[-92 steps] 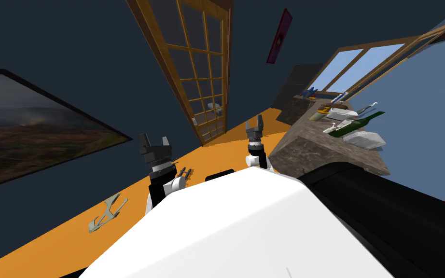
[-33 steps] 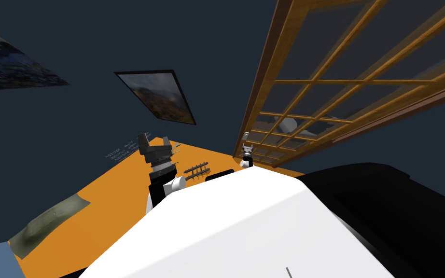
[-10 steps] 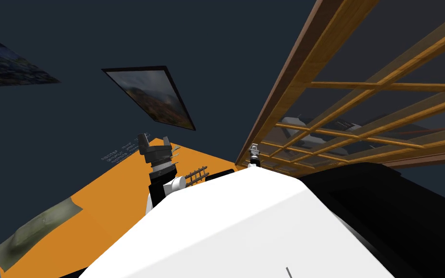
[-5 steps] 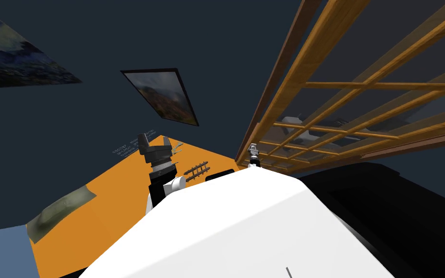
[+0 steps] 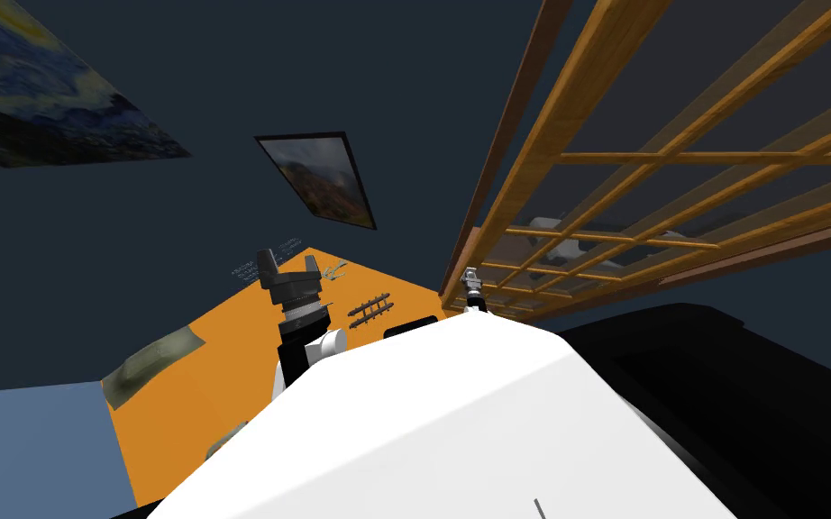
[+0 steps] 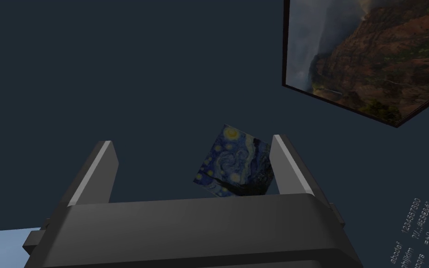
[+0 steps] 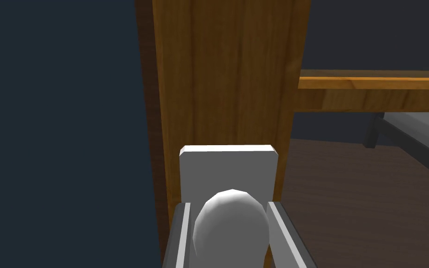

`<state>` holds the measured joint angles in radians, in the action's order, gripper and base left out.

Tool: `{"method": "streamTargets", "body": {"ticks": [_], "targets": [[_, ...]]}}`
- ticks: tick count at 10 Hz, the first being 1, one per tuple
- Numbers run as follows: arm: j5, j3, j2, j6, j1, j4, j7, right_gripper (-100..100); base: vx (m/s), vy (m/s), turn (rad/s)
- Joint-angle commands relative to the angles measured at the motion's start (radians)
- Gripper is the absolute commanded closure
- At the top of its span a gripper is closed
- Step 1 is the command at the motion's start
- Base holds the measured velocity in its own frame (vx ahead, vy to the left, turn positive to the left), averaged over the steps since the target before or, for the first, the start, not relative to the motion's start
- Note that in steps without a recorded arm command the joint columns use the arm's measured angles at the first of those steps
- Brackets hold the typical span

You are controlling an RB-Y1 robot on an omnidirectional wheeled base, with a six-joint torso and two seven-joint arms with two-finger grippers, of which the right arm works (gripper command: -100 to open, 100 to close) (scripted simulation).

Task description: Pull the door open

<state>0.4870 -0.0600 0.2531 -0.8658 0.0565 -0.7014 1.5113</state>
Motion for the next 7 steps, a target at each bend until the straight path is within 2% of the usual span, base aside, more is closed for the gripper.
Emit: {"method": "streamTargets", "body": {"ticks": [1,7], "targets": [[-0.013,0.020,0.007,-0.001,0.005,-0.008,0.015,100,-0.149,-0.001,0.058],[-0.058,0.094,0.033,-0.006,0.023,-0.036,0.070,100,-0.228,-0.020,0.075]]}}
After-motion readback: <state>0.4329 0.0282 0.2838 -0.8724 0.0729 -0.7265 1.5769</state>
